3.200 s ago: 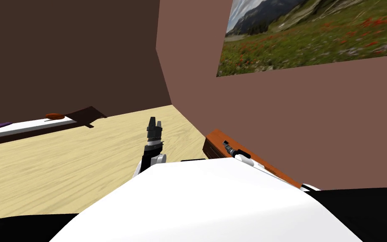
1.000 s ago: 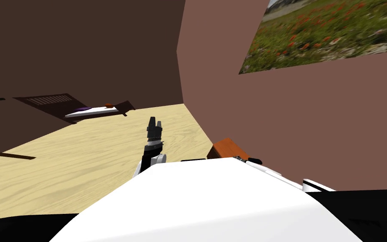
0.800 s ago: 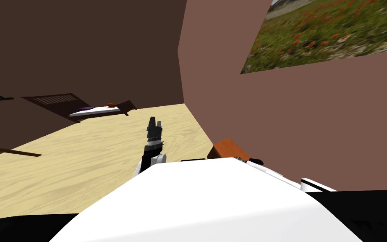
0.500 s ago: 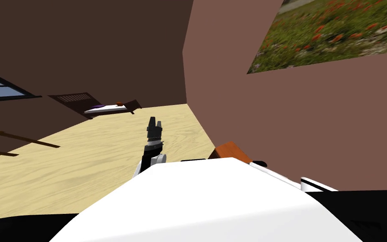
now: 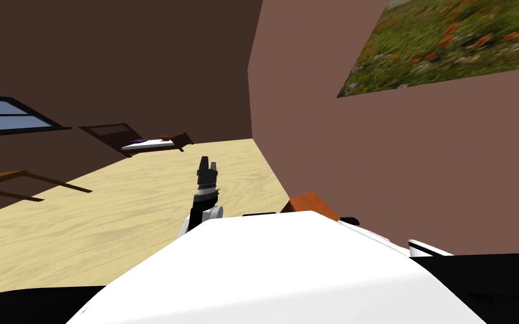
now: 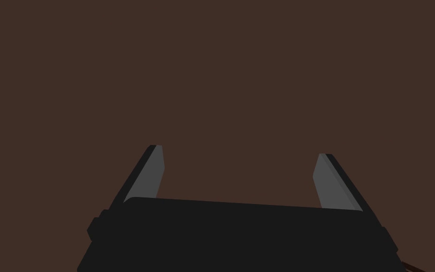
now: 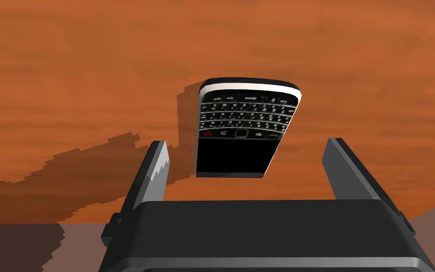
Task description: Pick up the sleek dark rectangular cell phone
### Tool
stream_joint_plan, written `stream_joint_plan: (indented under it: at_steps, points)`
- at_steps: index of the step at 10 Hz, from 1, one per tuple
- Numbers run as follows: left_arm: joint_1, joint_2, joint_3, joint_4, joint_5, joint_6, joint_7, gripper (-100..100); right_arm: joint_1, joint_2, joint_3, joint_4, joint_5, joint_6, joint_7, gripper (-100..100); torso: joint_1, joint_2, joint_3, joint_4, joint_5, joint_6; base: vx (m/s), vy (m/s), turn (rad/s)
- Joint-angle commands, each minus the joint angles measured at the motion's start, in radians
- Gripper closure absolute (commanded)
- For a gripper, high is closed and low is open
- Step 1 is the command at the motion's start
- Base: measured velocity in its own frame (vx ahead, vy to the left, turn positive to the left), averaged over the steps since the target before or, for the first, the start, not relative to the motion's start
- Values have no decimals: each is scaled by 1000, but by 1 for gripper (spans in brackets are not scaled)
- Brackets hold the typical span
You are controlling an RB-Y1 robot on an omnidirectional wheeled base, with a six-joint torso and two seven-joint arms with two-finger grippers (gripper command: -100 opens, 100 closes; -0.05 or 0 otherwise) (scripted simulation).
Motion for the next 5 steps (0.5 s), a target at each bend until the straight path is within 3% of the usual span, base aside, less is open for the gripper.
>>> stream_joint_plan:
  at_steps: [1, 4, 5]
  points:
    - [0, 0, 0, 0, 0, 0, 0, 0, -8, 10, -8, 33, -50, 10, 50, -100, 0, 0, 0, 0, 0, 0, 37, -25, -3]
    - [0, 0, 0, 0, 0, 0, 0, 0, -13, 14, -1, 52, -65, 21, 81, -100, 1, 1, 1, 0, 0, 0, 14, -13, 44]
    - [0, 0, 0, 0, 0, 0, 0, 0, -14, 14, 0, 55, -68, 24, 88, 0, 2, 2, 1, 0, 0, 0, 0, 0, 0]
